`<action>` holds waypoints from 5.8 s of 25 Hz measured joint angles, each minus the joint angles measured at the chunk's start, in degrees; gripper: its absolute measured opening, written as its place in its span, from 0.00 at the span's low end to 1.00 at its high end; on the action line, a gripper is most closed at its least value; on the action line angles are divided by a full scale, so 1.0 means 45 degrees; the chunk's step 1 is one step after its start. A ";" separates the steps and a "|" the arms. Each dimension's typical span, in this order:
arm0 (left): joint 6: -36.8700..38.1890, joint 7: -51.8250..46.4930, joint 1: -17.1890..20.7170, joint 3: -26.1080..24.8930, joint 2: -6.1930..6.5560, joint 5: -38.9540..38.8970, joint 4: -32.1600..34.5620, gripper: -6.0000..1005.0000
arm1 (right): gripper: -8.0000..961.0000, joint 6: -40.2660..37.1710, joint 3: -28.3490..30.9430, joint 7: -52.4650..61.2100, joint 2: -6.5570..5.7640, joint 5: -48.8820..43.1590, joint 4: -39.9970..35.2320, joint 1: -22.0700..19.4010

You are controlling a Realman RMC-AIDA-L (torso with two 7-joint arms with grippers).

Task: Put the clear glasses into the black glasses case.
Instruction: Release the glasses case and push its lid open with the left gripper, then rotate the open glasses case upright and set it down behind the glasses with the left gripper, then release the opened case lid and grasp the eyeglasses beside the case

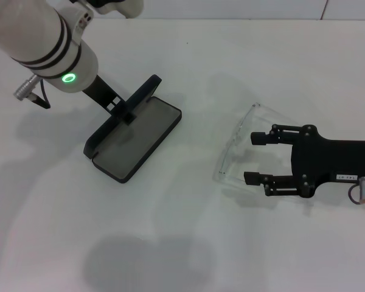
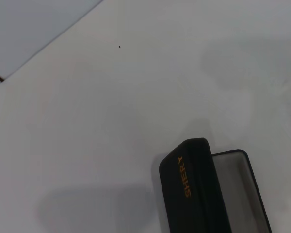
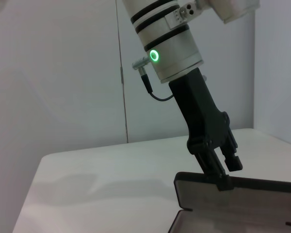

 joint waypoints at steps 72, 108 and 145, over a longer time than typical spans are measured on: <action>-0.5256 1.2356 0.0886 0.1060 -0.0010 -0.3093 -0.1096 0.21 | 0.76 -0.0548 0.0043 -0.0161 0.0057 0.1248 0.0835 -0.0298; -0.1895 1.5768 0.3758 -0.4554 0.0056 -1.6419 -0.1864 0.44 | 0.76 0.0068 0.0042 0.2489 -0.0407 0.1218 0.0740 -0.0007; -0.0668 2.2364 0.6490 -0.5415 0.0044 -2.0131 -0.6822 0.77 | 0.72 -0.0664 0.1767 2.1958 -0.0205 -1.0276 -0.2101 0.6666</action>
